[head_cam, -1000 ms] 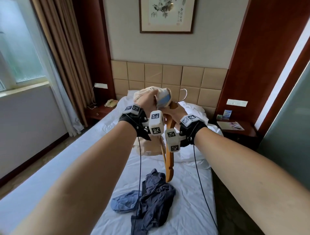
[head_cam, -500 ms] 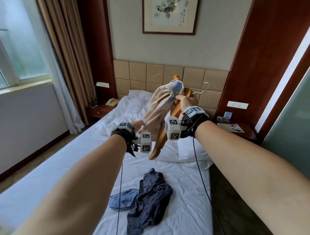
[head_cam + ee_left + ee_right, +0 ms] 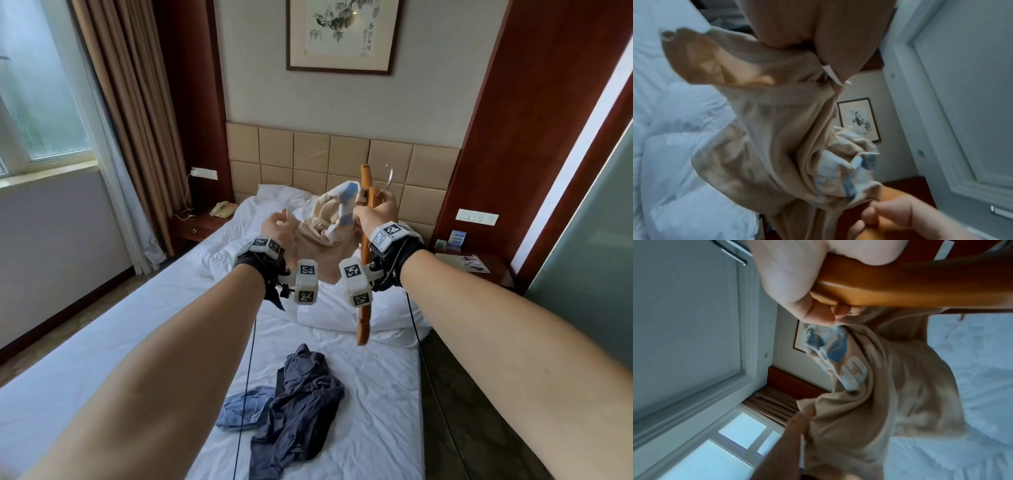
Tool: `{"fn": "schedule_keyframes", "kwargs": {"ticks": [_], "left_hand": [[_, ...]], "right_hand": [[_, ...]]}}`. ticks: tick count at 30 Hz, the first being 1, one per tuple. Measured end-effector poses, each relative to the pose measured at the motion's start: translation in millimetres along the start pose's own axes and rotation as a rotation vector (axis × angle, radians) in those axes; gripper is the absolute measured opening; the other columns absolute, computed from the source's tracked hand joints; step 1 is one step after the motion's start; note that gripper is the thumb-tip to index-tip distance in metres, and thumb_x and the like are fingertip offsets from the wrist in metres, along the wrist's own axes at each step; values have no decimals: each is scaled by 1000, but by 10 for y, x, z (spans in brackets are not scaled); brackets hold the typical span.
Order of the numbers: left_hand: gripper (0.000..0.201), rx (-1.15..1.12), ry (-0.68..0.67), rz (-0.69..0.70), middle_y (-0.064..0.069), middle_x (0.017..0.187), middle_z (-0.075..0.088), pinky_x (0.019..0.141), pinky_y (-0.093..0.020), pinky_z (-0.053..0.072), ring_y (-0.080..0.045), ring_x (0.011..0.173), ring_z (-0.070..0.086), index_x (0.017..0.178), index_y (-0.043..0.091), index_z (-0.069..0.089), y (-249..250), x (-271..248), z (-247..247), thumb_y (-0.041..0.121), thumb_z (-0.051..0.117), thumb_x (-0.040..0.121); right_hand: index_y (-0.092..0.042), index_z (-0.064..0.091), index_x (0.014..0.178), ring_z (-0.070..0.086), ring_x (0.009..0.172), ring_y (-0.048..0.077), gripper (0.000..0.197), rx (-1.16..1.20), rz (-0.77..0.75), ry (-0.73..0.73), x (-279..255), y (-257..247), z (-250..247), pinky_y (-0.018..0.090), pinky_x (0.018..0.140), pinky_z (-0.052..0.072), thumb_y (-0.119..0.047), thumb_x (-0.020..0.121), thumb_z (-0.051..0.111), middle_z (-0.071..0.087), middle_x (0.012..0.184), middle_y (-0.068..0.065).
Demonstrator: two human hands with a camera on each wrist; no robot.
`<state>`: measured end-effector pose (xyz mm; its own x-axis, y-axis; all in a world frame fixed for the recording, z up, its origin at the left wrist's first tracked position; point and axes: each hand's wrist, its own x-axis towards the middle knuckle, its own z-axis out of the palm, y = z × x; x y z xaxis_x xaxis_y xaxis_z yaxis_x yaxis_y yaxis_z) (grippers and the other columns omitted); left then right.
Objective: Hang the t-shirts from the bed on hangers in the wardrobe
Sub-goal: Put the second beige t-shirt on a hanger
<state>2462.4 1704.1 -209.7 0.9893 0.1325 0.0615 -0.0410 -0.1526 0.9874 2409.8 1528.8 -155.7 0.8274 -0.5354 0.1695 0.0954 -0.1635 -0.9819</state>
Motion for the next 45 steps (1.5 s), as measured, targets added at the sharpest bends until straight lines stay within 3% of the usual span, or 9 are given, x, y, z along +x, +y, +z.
{"fn": "schedule_keyframes", "kwargs": {"ticks": [4,10,13,19,22,29,34,40,45], "left_hand": [[15,182,14,260,-2,100,62,55,-1,38,-17,85,56,105,11,60,312,-129,6,23,53,100],[13,348,-306,495,5,77,63,53,-12,42,6,53,53,109,16,63,738,-260,38,16,54,99],[13,384,-381,549,6,81,67,65,-21,48,-1,65,59,106,20,68,801,-219,44,17,60,96],[17,466,-410,531,4,83,66,54,-11,42,3,58,54,110,20,70,881,-167,-58,22,65,93],[16,527,-426,579,10,76,64,55,-7,41,3,60,55,104,22,74,910,-196,-75,19,69,89],[27,573,-381,437,-1,84,70,71,-34,57,-15,73,64,96,17,72,799,-55,-236,40,75,82],[11,948,-381,314,-1,87,67,75,-35,53,-24,88,66,84,28,72,647,110,-395,39,74,82],[29,875,-233,215,-11,125,65,69,-21,44,-27,112,61,122,9,66,589,149,-408,16,52,97],[42,985,-426,237,-10,150,42,114,-31,32,-21,137,40,142,7,44,471,149,-413,13,44,101]], "right_hand": [[-20,48,126,57,83,18,53,-58,-48,1,-2,-50,-87,25,71,43,-2,78,62,58,99,-4],[-21,58,111,64,70,19,42,-94,-79,-172,-21,-189,-81,30,67,55,-6,74,69,68,95,2],[-18,60,106,57,54,12,30,-45,-70,-212,-16,-222,-78,23,50,49,-13,80,74,65,82,2],[-16,66,108,62,60,18,39,40,11,-300,-17,-233,-29,30,61,54,-40,80,79,67,83,4],[-15,70,103,64,66,23,33,54,28,-293,-19,-240,26,38,70,57,-29,76,83,71,84,8],[-17,60,119,64,90,20,49,-84,-20,-105,29,-296,69,30,82,53,-12,75,79,65,104,0],[-33,51,91,72,84,29,41,-71,-10,17,105,-188,208,42,84,59,-8,63,70,73,96,8],[-28,51,100,70,86,25,48,-184,-58,57,143,-159,147,38,85,57,-7,68,80,67,98,-1],[-25,54,101,66,83,21,52,-249,-62,96,195,-108,77,31,79,55,-11,64,87,67,99,-2]]}}
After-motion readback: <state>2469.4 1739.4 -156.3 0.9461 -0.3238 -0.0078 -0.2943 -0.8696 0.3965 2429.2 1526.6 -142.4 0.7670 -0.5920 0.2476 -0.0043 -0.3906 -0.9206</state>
